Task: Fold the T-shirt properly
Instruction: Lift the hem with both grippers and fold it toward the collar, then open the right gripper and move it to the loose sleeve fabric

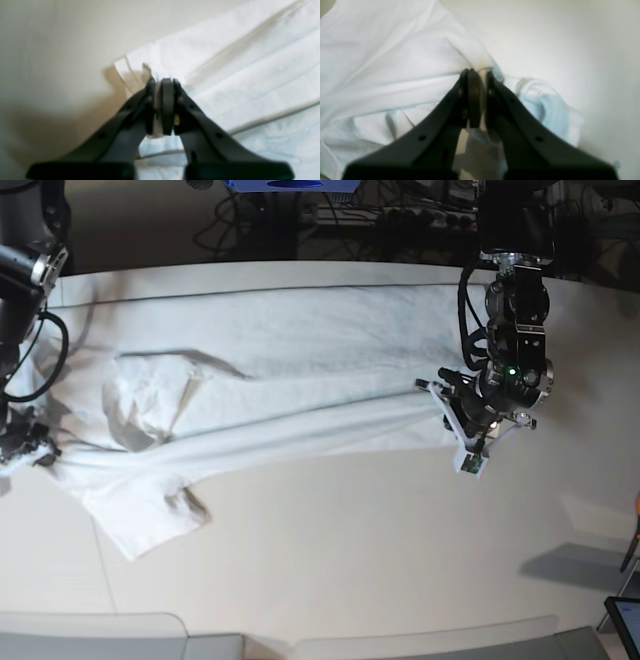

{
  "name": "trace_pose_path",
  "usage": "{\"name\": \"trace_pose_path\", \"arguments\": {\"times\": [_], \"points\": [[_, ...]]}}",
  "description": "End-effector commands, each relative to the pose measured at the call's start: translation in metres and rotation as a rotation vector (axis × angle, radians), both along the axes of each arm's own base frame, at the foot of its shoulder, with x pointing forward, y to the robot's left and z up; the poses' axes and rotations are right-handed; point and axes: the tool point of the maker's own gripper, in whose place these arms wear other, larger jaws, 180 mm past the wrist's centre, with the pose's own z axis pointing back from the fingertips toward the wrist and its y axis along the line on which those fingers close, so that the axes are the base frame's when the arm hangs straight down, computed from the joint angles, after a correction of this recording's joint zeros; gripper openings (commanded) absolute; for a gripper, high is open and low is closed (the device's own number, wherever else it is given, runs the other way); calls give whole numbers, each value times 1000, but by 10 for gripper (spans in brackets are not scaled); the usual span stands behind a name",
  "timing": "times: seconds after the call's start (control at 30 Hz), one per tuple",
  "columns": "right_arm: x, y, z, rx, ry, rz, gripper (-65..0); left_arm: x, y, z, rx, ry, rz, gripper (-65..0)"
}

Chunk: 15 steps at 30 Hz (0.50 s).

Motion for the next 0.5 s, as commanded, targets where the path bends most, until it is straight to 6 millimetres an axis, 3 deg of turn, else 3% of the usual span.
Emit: {"name": "trace_pose_path", "arguments": {"times": [0.0,0.07,0.27,0.47], "points": [[11,-21,25,-27,-71,-36,-638,7,5,11,18,-35,-2,-650],[9,-27,27,-17,-78,-61,-592,7,4,11,17,-35,-2,-650],[-2,-36,27,14,-51,-97,-374,8,4,12,15,-36,-2,-650],[5,-31,50,-2,-131,-82,-357,7,3,11,13,-35,-2,-650]]}}
